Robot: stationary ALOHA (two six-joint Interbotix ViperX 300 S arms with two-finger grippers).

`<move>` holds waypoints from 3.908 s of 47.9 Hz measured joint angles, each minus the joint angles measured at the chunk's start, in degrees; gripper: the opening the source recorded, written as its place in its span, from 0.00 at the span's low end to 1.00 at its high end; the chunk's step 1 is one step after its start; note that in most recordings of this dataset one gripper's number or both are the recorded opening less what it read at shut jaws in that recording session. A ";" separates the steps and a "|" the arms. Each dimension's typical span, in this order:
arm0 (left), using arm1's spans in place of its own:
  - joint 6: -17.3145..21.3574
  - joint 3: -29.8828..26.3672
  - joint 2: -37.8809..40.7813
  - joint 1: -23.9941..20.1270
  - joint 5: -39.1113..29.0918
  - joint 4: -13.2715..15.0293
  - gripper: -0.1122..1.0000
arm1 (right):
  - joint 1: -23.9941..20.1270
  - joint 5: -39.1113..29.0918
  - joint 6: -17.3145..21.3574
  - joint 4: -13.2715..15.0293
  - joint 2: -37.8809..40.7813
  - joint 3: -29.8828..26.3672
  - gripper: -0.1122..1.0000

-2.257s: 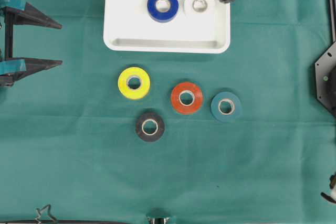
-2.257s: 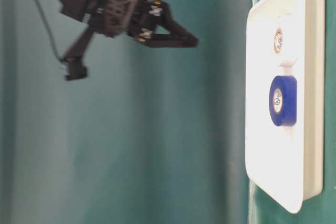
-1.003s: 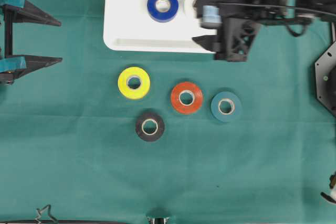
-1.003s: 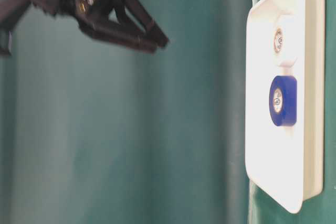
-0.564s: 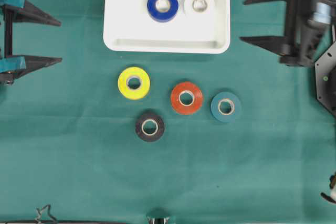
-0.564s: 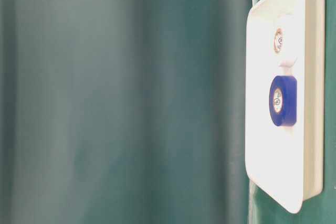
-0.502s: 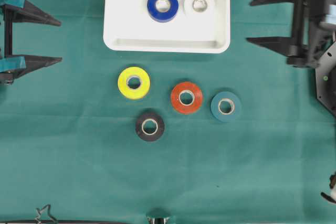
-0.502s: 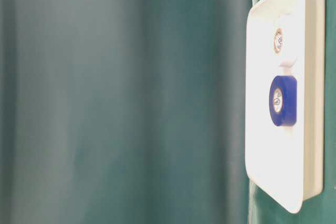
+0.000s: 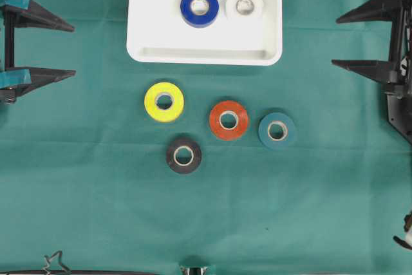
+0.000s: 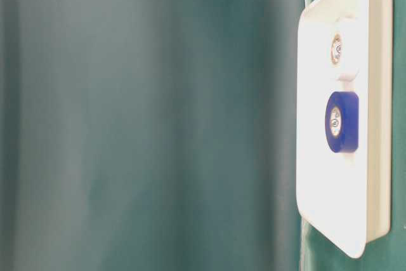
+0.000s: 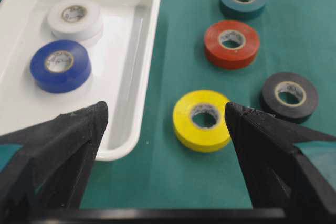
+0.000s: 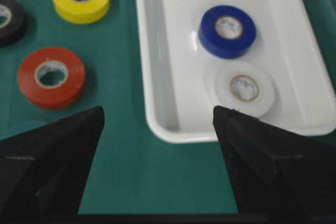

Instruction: Pick up the tape from a random location and place it into the white case.

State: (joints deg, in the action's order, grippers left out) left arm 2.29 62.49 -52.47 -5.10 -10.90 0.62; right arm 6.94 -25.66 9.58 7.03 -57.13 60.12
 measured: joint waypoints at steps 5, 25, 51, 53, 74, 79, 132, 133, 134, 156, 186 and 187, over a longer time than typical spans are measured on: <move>0.09 0.00 0.00 -0.09 0.00 0.09 0.98 | 0.00 1.67 0.00 -0.53 -0.62 2.20 0.85; 0.00 0.00 0.00 -0.09 0.00 0.09 0.98 | 0.09 4.75 0.00 -0.97 -0.97 4.22 0.85; -2.46 0.00 0.00 10.55 0.00 0.00 0.98 | 0.00 4.75 0.00 -0.97 -1.05 4.22 0.85; -2.99 0.00 0.00 11.51 0.00 0.09 0.98 | 0.09 4.75 0.00 -0.97 -1.05 4.22 0.85; -3.78 0.00 1.49 13.10 0.70 0.00 0.98 | 0.00 4.75 0.00 -0.97 -1.05 4.22 0.85; -3.78 0.00 2.81 13.10 2.64 0.09 0.98 | 0.00 4.75 0.00 -0.97 -1.14 4.31 0.85; -1.58 -21.09 34.72 11.16 11.34 0.00 0.98 | 0.09 3.87 -0.26 -0.88 -1.14 4.22 0.84; -1.58 -21.18 34.80 11.07 11.16 0.00 0.98 | 0.00 3.87 -0.26 -0.88 -1.05 4.31 0.84; -1.58 -21.18 34.80 10.99 11.07 -0.09 0.98 | 0.00 3.87 -0.26 -0.97 -1.14 4.22 0.84; -2.20 -24.08 34.80 10.63 5.27 -0.09 0.98 | 0.00 3.87 -0.26 -0.97 -1.05 4.22 0.84; -2.29 -43.51 46.23 9.76 -34.10 -0.53 0.98 | 0.00 2.90 -0.35 -0.88 -1.14 4.22 0.84; -2.29 -43.68 46.32 9.67 -34.19 -0.53 0.98 | 0.00 2.90 -0.35 -0.88 -1.14 4.22 0.84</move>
State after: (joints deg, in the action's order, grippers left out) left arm 0.00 18.81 -6.15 4.57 -45.09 0.09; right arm 6.94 -22.76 9.23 6.15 -58.27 64.34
